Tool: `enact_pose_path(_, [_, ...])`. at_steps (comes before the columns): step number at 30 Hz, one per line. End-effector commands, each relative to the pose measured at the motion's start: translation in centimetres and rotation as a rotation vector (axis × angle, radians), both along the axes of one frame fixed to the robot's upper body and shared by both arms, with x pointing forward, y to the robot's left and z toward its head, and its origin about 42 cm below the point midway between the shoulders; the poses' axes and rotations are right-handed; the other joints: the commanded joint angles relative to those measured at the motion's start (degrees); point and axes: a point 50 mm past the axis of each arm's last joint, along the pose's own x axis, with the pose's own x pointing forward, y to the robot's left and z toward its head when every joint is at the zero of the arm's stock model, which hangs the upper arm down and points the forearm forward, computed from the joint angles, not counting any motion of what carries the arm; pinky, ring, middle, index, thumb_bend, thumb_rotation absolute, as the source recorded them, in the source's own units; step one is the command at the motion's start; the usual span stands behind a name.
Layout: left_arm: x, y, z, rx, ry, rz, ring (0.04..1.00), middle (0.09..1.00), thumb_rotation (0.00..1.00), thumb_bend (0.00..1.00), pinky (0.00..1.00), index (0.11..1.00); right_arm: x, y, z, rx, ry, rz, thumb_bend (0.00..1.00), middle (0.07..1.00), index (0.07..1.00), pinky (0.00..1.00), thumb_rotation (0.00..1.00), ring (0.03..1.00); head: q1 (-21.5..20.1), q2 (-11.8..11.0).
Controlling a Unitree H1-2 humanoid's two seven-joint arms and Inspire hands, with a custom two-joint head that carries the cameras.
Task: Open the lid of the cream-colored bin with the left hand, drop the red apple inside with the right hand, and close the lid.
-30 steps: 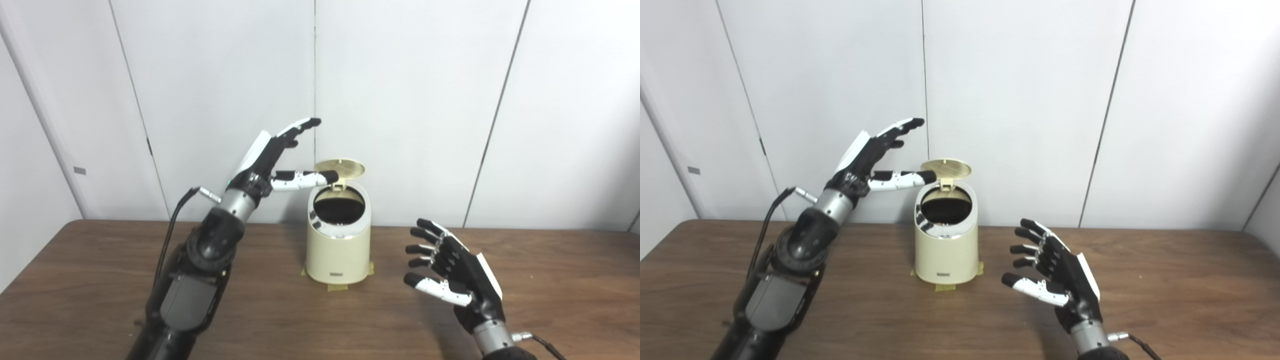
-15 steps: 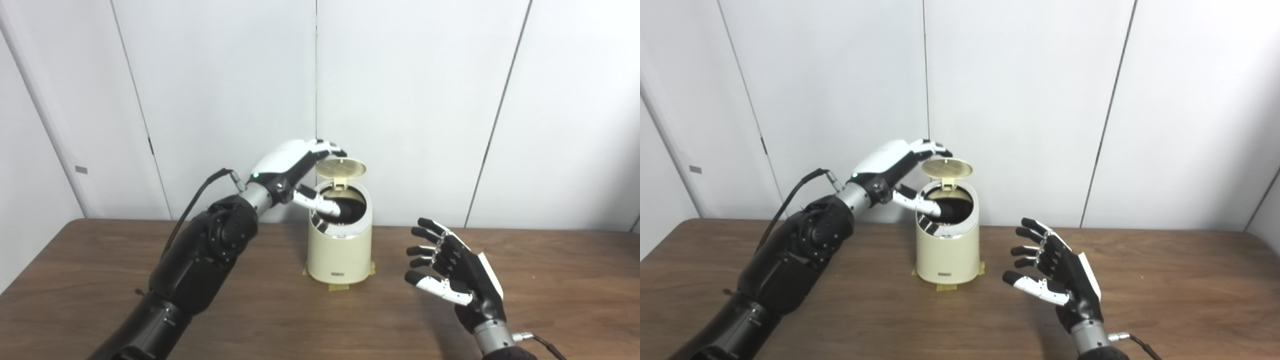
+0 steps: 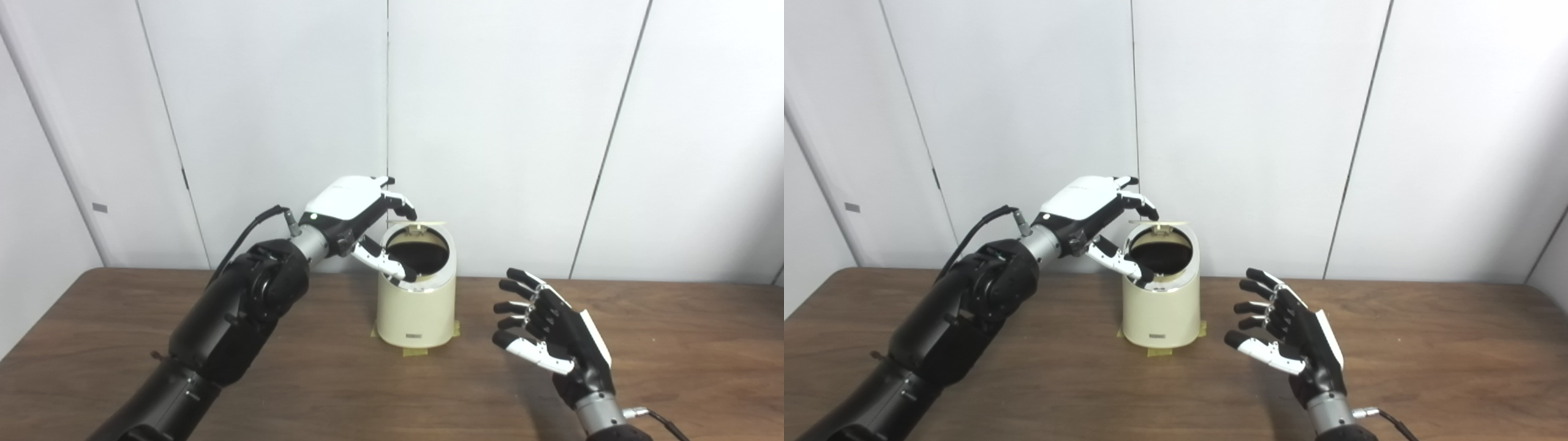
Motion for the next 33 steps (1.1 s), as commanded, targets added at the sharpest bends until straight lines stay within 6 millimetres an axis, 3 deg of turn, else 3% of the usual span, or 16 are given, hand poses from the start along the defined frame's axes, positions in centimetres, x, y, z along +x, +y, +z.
enact_pose_path(1, [-0.3,-0.1,3.3,0.0,-0.095,-0.023,0.982,0.778,0.49,1.0,1.0,0.746,0.7,0.5,2.5,0.006,-0.081,0.008,0.88,0.776,0.791,0.55,0.28,0.653,0.01,0.08])
enact_pose_path(13, [-1.2,-0.2,3.2,0.011,-0.088,-0.07,0.983,0.781,0.5,1.0,1.0,0.749,0.7,1.3,2.9,0.016,-0.071,0.002,0.88,0.767,0.776,0.55,0.25,0.622,-0.6,0.34])
enact_pose_path(18, [-1.5,-0.3,2.0,0.029,-0.08,-0.087,0.967,0.772,0.53,1.0,1.0,0.744,0.7,1.5,3.1,0.021,-0.08,0.006,0.88,0.762,0.776,0.55,0.25,0.616,-1.09,0.71])
enact_pose_path(24, [-2.1,-0.6,0.8,0.074,-0.067,-0.093,0.955,0.759,0.41,1.0,1.0,0.735,0.6,1.5,3.3,0.012,-0.089,0.005,0.88,0.769,0.783,0.57,0.27,0.622,-1.49,1.11])
enact_pose_path(33, [-2.2,-0.8,-0.7,0.218,-0.053,-0.07,0.951,0.76,0.44,1.0,1.0,0.716,0.7,1.4,3.4,0.019,-0.091,0.005,0.88,0.765,0.777,0.58,0.25,0.611,-1.44,1.6])
